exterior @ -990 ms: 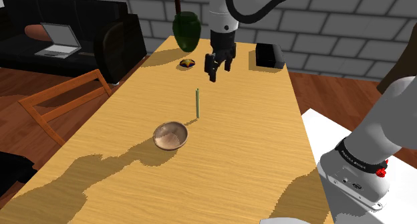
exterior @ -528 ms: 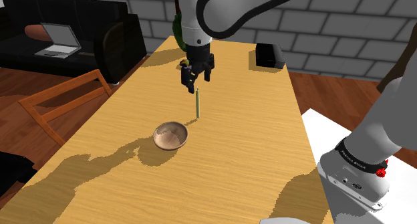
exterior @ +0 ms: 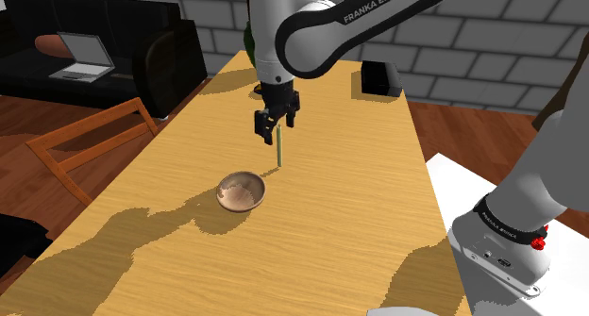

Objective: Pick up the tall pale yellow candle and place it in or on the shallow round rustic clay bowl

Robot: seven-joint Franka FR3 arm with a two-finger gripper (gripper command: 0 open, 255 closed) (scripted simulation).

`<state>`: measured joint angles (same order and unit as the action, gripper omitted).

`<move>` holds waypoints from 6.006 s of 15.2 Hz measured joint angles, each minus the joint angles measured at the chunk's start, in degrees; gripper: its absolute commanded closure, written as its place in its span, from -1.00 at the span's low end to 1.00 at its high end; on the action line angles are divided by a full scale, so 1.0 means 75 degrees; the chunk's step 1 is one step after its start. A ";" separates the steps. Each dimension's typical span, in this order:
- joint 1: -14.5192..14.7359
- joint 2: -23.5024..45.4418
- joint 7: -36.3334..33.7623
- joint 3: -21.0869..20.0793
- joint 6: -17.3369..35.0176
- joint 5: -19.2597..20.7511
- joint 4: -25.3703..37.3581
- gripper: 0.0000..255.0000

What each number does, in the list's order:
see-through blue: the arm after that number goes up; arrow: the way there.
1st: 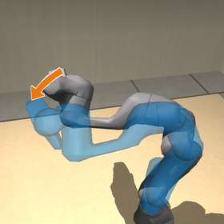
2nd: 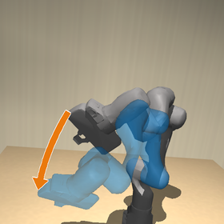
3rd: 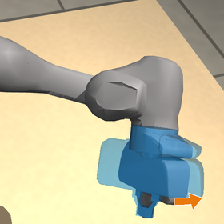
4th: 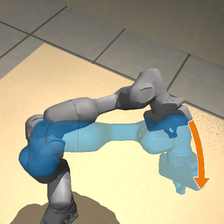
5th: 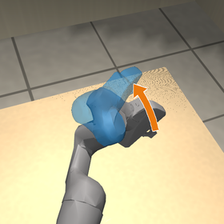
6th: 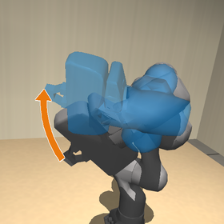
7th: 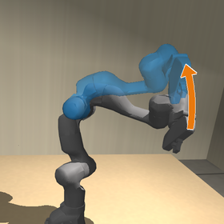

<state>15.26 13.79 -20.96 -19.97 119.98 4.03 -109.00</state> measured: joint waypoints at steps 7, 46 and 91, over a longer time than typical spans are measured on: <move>0.0002 0.0023 -0.0006 0.0004 0.0070 0.0011 -0.0043 1.00; 0.0661 0.0167 -0.0871 -0.0410 -0.2692 0.0055 0.2845 1.00; 0.1536 0.1406 -0.1995 -0.0600 -0.1937 0.0600 0.3234 -1.00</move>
<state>26.78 24.34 -35.92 -24.47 105.45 8.53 -84.74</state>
